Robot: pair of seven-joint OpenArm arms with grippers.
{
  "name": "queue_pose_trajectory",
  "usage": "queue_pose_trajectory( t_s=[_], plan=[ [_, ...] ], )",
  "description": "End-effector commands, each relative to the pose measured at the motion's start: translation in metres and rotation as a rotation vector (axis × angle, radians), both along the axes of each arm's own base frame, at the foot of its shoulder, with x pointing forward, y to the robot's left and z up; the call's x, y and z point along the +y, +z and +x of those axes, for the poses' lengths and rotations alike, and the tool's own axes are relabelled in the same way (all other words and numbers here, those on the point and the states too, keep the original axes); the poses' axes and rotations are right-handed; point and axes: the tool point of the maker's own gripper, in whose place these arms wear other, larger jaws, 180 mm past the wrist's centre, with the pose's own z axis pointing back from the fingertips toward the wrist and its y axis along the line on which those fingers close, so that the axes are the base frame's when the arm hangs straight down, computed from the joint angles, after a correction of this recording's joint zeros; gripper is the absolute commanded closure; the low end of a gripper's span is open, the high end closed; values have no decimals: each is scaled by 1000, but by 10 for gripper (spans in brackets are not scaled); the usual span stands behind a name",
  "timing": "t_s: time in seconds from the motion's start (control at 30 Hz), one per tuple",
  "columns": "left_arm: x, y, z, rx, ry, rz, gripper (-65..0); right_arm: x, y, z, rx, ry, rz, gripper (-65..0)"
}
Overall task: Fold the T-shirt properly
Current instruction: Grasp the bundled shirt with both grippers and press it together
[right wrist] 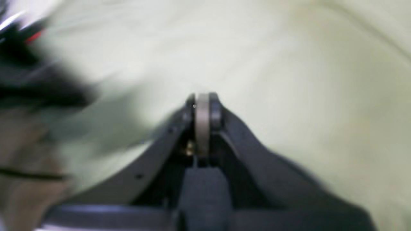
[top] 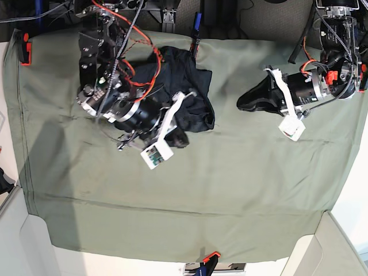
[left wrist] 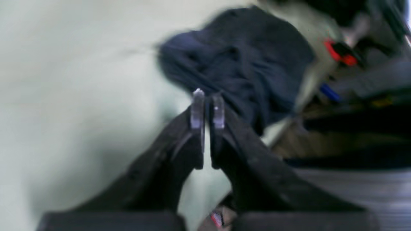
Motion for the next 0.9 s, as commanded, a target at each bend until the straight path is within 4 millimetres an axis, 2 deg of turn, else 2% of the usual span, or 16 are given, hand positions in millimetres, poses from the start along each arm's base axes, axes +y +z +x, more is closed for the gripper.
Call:
queue_pose_trajectory(
  t_s=[0.0, 0.1, 0.2, 0.33, 0.43, 0.53, 0.6, 0.77, 0.87],
  plan=[
    [-15, 15, -3, -46, -52, -28, -15, -15, 16, 17, -53, -60, 26, 0],
    [-60, 12, -34, -41, -218, -17, -15, -61, 5, 37, -30, -191, 5, 0],
    [-95, 0, -58, -31, -327, -7, -15, -95, -11, 45, 6, -274, 6, 0],
    [-123, -13, -59, -90, -341, 36, -15, -123, -39, 49, 69, -320, 7, 0],
    [-136, -20, -60, -71, -331, 6, -15, -128, -54, 52, 104, -321, 10, 0],
    [-144, -40, -65, -20, -333, 14, -15, -127, -63, 53, 118, -328, 25, 0],
    [-147, -51, -60, -8, -317, 19, -15, -127, -67, 54, 123, -332, 33, 0],
    [-135, -67, -32, -22, -291, 90, -15, -124, -70, 61, 137, -324, 35, 0],
    [-124, -74, -27, -30, -293, 147, -15, -121, -73, 60, 145, -316, 33, 0]
  ],
)
